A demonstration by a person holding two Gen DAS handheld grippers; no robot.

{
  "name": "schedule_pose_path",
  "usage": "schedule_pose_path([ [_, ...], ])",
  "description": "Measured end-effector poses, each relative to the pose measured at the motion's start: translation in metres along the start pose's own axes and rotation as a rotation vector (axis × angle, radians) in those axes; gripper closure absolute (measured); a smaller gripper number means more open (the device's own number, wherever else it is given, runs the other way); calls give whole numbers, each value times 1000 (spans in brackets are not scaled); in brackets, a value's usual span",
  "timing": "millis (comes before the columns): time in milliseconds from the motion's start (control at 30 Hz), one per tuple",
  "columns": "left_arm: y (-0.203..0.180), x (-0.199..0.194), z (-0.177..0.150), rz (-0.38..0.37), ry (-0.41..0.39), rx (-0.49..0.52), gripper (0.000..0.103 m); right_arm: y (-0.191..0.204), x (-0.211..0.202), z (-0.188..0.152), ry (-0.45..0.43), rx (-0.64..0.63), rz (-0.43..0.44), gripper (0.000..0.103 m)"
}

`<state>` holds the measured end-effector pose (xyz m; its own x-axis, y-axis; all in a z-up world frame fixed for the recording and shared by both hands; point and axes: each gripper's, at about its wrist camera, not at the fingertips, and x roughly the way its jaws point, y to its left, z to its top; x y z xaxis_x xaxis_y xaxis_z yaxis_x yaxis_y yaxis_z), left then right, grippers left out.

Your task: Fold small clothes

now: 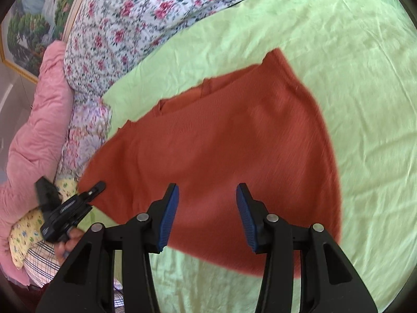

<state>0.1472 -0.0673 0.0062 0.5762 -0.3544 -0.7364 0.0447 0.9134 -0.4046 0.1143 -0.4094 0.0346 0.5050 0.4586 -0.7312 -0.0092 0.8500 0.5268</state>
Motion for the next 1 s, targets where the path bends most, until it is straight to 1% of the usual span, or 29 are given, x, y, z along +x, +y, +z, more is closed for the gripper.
schedule_pose_path([
  [33,-26,5,-2,-26,9,59,91,-5,-1,6,-6,6,7,56],
  [100,-57,13,-10,-62,23,130,91,-11,-2,16,-15,13,20,56],
  [133,-80,23,-19,-78,41,190,91,-14,-2,20,-15,15,27,56],
  [200,-105,40,-35,-79,78,262,91,-19,1,30,-2,21,55,56],
  [233,-122,55,-48,-74,108,316,91,-21,4,34,10,26,72,56],
  [300,-139,74,-67,-34,146,402,91,-26,16,44,53,53,123,56],
  [333,-145,82,-76,-6,157,441,91,-28,22,48,74,66,139,56],
  [400,-155,90,-90,46,149,516,91,-29,41,55,123,80,162,55],
  [467,-155,89,-93,59,137,545,91,-27,58,60,157,87,180,54],
  [633,-145,82,-100,53,131,562,91,-13,107,77,217,83,224,53],
  [700,-145,80,-100,54,126,568,91,-8,126,83,243,68,191,53],
  [733,-146,80,-99,55,126,569,91,-4,134,86,254,57,170,58],
  [767,-148,78,-100,58,122,576,91,-1,138,88,258,47,174,73],
  [800,-150,75,-99,58,118,584,92,5,140,90,260,27,174,80],
  [867,-160,58,-93,33,82,603,92,15,129,97,238,-12,172,85],
  [900,-164,51,-90,13,66,605,92,18,115,101,209,-22,205,85],
  [933,-172,42,-84,-33,49,602,92,19,101,106,182,-30,234,86],
  [1000,-185,37,-82,-99,47,600,92,18,65,114,119,-62,271,86],
])
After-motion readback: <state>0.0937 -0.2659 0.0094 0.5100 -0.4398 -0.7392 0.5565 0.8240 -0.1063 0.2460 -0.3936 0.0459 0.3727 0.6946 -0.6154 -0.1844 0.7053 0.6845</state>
